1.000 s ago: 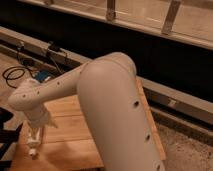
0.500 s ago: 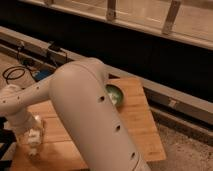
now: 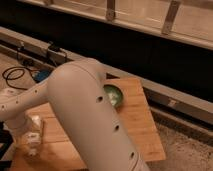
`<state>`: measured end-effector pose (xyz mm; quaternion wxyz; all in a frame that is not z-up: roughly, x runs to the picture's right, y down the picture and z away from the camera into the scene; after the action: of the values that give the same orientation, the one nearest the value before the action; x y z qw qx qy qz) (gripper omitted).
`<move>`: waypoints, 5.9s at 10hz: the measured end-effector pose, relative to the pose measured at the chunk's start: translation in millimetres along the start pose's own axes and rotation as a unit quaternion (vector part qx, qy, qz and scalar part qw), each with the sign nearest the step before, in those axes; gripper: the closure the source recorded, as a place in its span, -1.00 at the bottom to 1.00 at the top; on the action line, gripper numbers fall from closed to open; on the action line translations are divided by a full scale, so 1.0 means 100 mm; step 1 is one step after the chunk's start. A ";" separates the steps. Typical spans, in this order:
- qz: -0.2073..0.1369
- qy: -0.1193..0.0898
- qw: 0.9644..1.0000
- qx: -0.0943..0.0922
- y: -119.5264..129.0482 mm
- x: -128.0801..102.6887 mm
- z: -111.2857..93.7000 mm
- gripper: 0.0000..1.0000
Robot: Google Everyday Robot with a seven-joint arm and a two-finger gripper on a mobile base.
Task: Place the bottle in the ceramic bowl
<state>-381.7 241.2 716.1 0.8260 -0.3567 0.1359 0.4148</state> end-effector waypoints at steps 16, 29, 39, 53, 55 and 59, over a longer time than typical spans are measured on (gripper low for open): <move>0.002 0.007 1.000 -0.026 -0.22 -0.14 0.65 0.18; 0.009 -0.090 0.995 0.040 -0.79 -0.26 -0.70 1.00; 0.126 -0.113 0.981 0.090 -2.87 -0.48 -1.79 1.00; 0.206 -0.122 0.962 0.131 -3.84 -0.15 -2.05 1.00; 0.223 -0.116 0.956 0.149 -4.13 -0.22 -2.04 1.00; 0.276 -0.094 0.943 0.163 -4.67 0.25 -1.84 1.00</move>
<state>12.3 -60.8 795.2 0.7351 -0.1254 0.2162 0.6303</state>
